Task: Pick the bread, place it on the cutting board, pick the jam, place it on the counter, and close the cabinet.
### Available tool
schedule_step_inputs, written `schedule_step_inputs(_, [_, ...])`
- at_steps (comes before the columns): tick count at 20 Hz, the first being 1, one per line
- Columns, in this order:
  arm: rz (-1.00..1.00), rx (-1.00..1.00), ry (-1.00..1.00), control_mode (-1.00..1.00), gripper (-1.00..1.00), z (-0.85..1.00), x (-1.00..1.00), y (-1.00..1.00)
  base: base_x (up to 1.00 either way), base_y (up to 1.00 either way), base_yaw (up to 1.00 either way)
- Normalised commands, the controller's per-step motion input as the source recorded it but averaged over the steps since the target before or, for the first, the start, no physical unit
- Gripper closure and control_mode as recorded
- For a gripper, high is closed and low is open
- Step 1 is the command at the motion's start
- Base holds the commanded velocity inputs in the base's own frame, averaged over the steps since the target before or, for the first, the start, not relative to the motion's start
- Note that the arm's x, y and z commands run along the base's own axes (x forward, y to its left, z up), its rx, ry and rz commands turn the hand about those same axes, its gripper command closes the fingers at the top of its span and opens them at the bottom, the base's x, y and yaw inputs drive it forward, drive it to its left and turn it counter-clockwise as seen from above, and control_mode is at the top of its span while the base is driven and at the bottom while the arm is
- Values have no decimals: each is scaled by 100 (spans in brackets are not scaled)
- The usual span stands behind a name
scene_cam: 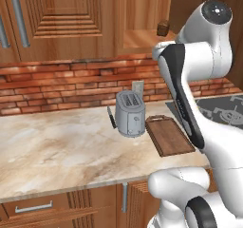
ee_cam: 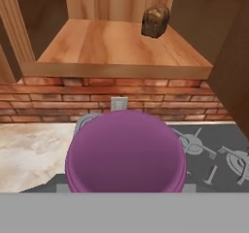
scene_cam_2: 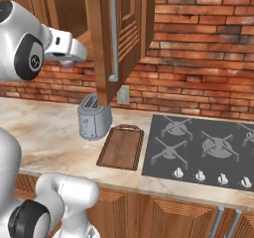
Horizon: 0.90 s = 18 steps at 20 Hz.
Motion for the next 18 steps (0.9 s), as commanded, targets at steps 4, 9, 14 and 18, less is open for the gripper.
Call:
schedule_step_inputs(4, [0, 0, 1, -100, 100, -11, -34, 9, 0, 0, 0])
schedule_step_inputs(9, [0, 0, 2, -100, 100, -9, -17, 8, 0, 0, 0])
schedule_step_inputs(14, [0, 0, 3, -100, 100, -20, 0, 17, 0, 0, 0])
schedule_step_inputs(18, [0, 0, 3, -100, 100, -25, 0, 26, 0, 0, 0])
